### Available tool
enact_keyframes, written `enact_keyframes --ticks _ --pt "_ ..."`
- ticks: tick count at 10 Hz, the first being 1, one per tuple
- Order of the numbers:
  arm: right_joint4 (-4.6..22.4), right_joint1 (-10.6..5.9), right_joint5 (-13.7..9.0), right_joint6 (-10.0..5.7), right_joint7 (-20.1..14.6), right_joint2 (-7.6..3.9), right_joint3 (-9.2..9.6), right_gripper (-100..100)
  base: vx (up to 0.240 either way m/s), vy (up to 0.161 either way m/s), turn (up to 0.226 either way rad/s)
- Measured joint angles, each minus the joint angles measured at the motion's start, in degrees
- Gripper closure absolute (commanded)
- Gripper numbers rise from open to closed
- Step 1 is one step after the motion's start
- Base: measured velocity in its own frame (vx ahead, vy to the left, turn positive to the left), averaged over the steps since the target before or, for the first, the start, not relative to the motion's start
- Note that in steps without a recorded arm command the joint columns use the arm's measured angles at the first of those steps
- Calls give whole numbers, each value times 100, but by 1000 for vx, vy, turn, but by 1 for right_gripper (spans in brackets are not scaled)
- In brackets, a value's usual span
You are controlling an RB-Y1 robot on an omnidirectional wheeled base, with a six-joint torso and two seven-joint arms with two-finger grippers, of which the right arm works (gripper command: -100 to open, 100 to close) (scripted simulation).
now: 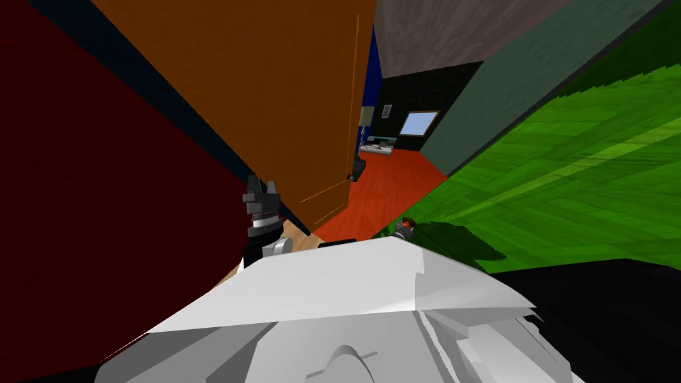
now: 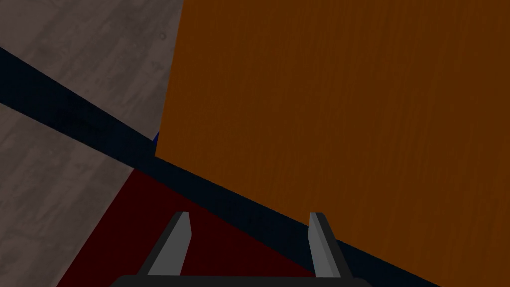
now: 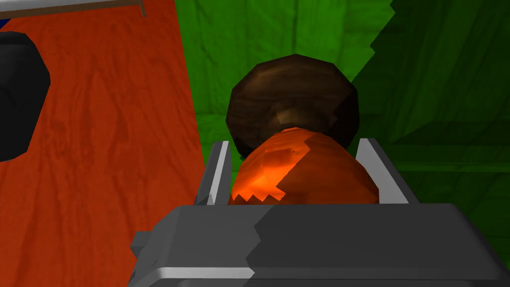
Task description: Push the door open
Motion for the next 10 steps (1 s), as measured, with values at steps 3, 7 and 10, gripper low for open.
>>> enact_keyframes --ticks 3,7,10 --pt "-147 61 -87 66 88 64 -155 100 124 -71 -20" --pt "52 -136 -282 -42 263 -60 -363 100 99 -171 15" --pt "149 -285 -429 -176 433 -139 -560 100 93 -146 2"
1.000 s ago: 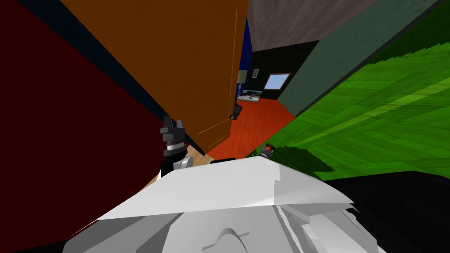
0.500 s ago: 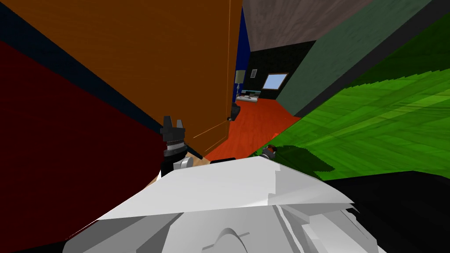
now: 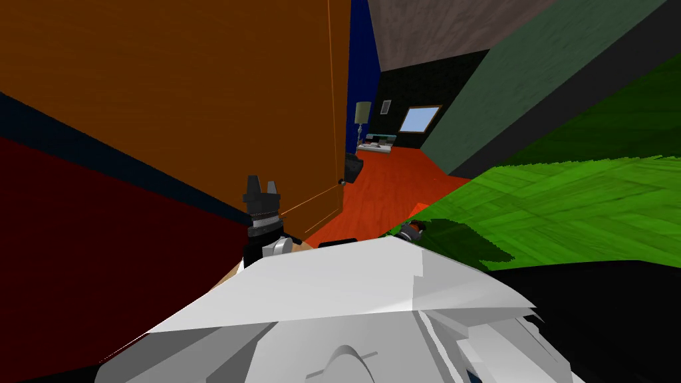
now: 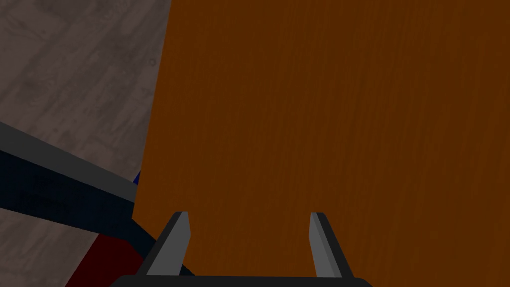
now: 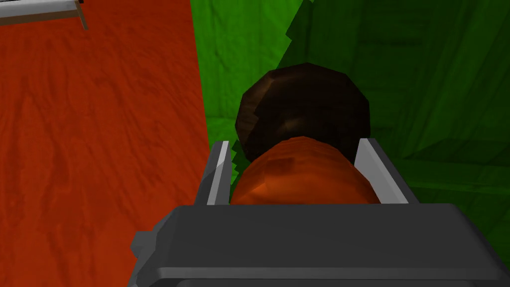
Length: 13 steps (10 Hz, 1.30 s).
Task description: Push the door open
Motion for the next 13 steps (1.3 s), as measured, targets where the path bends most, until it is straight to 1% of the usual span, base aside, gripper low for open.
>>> enact_keyframes --ticks 1,2,3,4,5,6,7,8,9,10,11,12,13 --pt "-28 -6 -45 -30 33 0 -59 100 73 -128 -11" --pt "-236 72 -113 26 140 97 -136 100 57 -99 -14" --pt "-97 -20 -138 -38 168 45 -175 100 82 -96 -1" --pt "-10 -110 -199 -91 223 21 -254 100 103 -115 -6" --pt "20 -142 -250 -130 277 29 -319 100 88 -110 -11" --pt "92 -184 -292 -183 297 3 -375 100 68 -113 -11" --pt "-15 -183 -339 -201 387 83 -442 100 90 -137 -1" --pt "90 -252 -404 -254 434 53 -522 100 108 -133 -9" --pt "1 -244 -465 -267 512 115 -603 100 94 -116 -24" --pt "-123 -236 -530 -229 622 168 -685 100 56 -85 -20" --pt "5 -302 -542 -298 622 109 -714 100 74 -108 9" --pt "134 -352 -575 -398 603 95 -761 100 112 -141 -13" --pt "80 -374 -653 -424 692 182 -859 100 136 -167 -24"
